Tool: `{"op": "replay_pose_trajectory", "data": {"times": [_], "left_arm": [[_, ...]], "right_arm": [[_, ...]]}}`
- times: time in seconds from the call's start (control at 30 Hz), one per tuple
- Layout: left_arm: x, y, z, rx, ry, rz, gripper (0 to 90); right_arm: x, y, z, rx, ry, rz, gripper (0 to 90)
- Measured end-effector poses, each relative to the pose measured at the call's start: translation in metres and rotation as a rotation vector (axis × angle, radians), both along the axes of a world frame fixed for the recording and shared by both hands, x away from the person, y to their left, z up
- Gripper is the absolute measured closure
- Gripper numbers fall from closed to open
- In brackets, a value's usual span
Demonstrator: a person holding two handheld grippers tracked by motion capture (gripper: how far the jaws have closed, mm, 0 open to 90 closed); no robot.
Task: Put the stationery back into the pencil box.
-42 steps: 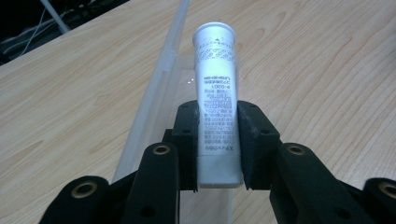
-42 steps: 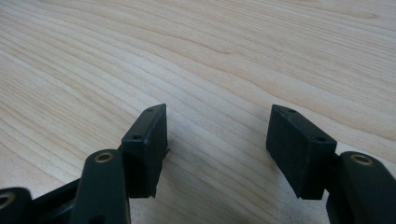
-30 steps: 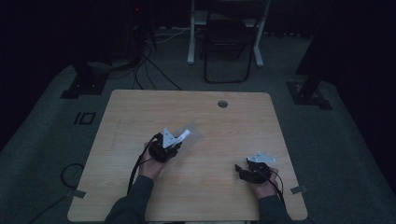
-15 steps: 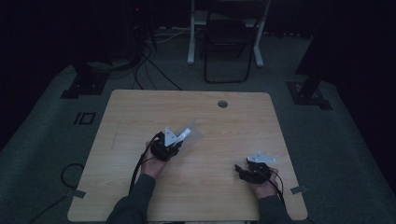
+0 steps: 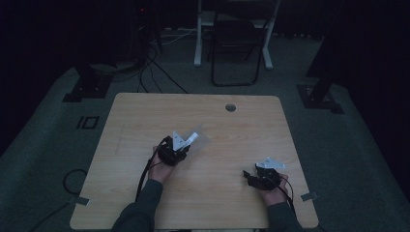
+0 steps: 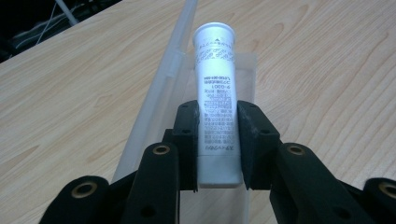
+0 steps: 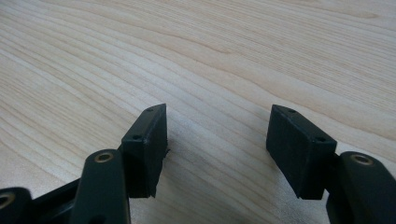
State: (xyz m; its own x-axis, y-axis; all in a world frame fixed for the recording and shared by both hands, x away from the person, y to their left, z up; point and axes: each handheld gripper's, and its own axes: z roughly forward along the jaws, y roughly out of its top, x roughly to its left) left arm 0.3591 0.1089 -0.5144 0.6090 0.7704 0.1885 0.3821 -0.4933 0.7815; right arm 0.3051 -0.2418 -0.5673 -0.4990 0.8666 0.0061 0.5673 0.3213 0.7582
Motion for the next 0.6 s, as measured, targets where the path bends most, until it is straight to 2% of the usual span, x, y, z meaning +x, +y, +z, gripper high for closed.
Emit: {"op": "replay_pose_trajectory", "data": {"times": [0.6], "left_arm": [[0.0069, -0.0051, -0.0075, 0.015, 0.006, 0.023, 71.1]], "right_arm": [[-0.0002, 0.0000, 0.0000, 0.000, 0.000, 0.001, 38.5]]}}
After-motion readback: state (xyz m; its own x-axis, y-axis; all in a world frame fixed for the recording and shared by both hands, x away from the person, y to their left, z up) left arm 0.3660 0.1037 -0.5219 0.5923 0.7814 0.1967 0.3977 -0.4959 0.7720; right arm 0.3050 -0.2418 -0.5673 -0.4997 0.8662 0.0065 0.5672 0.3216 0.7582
